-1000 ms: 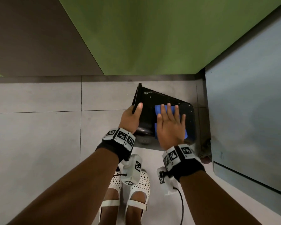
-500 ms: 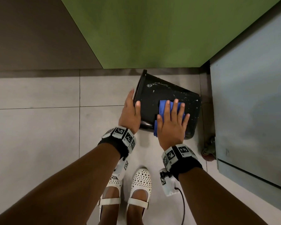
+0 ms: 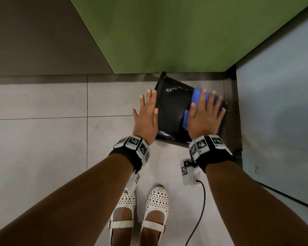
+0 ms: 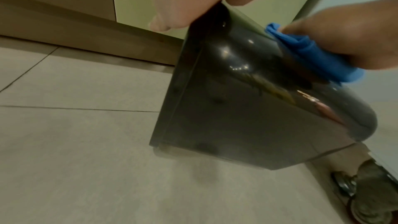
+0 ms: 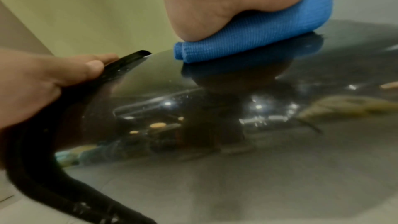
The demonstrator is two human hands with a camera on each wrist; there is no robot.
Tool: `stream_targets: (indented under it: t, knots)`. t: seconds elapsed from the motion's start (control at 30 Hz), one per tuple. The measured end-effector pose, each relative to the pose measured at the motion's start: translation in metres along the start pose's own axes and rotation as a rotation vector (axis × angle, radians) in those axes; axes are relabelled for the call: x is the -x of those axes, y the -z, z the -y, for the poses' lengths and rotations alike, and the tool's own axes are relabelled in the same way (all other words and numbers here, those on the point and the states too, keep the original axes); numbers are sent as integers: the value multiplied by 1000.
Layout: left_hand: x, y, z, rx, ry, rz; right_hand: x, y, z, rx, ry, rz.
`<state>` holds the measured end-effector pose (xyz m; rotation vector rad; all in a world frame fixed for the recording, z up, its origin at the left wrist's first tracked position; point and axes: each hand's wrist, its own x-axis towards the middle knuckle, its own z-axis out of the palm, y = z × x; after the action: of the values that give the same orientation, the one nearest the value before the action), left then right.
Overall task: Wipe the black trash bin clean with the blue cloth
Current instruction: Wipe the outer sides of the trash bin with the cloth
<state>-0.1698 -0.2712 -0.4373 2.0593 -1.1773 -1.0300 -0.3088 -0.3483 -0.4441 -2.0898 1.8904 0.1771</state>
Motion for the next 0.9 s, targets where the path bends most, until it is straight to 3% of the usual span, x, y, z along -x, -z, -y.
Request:
stream_targets:
  t: [0.07,0.13,0.33,0.47,0.6,0.67,0.8,0.9]
  knots:
    - [3,0,-2,59,13,-15,12,-2,-5,-11,-65,-18]
    - [4,1,-7,71,-11,-68,19,-4,-5,-3,-34,9]
    - [-41,8,-24,-343,-211,-30,14,-2,-6,15,12,44]
    - [-52,1,-15,-205,-310,-63,31,-9,12,77,232,35]
    - [-53,2,-15,23,-174,-79,27,-9,21,77,352,51]
    - [-54,1,-17,112,-88,-96,15,-6,11,49,291,30]
    - [-52,-2,-16,266,13,-102,7,-1,-4,-45,-27,41]
    - [-56,-3,-15,273,1,-103,32,-10,3,1,72,24]
